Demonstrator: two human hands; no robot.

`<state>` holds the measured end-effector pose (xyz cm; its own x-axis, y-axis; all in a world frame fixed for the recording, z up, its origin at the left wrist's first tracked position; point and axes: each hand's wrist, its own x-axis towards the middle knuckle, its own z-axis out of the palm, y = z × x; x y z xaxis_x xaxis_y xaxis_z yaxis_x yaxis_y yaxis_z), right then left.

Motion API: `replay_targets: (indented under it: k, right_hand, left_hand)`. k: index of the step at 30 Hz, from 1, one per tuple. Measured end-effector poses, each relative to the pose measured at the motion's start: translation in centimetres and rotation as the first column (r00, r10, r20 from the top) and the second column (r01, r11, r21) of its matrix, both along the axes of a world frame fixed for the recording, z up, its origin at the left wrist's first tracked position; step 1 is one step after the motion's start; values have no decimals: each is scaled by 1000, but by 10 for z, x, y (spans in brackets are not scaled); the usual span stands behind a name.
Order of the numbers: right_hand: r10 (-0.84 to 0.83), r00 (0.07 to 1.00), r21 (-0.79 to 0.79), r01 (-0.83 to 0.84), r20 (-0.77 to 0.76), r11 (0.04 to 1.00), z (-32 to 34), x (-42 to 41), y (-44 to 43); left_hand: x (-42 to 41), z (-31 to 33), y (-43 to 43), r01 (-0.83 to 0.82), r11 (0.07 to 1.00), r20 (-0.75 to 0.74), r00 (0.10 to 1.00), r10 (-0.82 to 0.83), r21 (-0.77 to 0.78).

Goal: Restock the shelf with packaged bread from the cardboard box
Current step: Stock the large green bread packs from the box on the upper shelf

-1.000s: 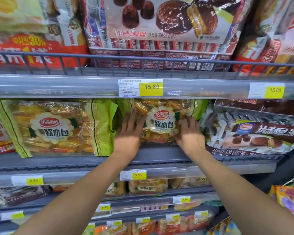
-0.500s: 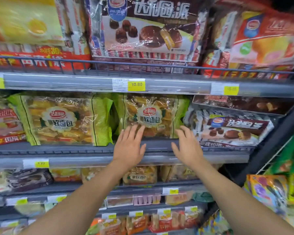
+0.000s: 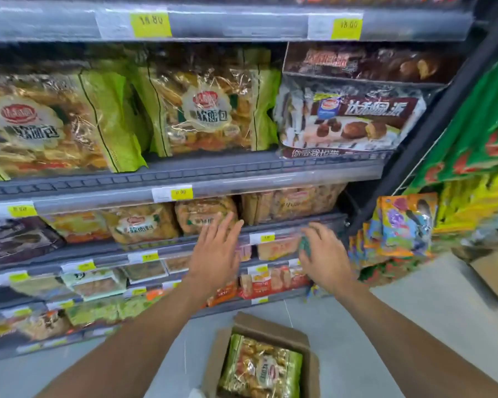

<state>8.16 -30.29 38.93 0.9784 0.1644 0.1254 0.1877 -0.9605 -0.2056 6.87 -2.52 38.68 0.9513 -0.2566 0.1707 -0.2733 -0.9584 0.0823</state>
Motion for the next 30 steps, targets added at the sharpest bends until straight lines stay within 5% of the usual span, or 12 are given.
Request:
replay_targets:
  k: [6, 15, 22, 30]
  right_hand:
    - [-141, 968, 52, 155, -208, 987, -107, -45, -33]
    - [-329, 778, 99, 445, -536, 890, -286, -122, -47]
    - [-347, 482, 28, 615, -804, 788, -448, -164, -51]
    - [-320, 252, -31, 741, -913, 670, -601, -187, -56]
  left_hand:
    - [-20, -103, -5, 39, 998, -278, 960, -25, 44]
    - [-46, -262, -16, 13, 991, -713, 695, 89, 136]
    - [-55, -425, -45, -275, 961, -906, 405, 125, 10]
    - [-80, -633, -52, -655, 749, -977, 77, 198, 100]
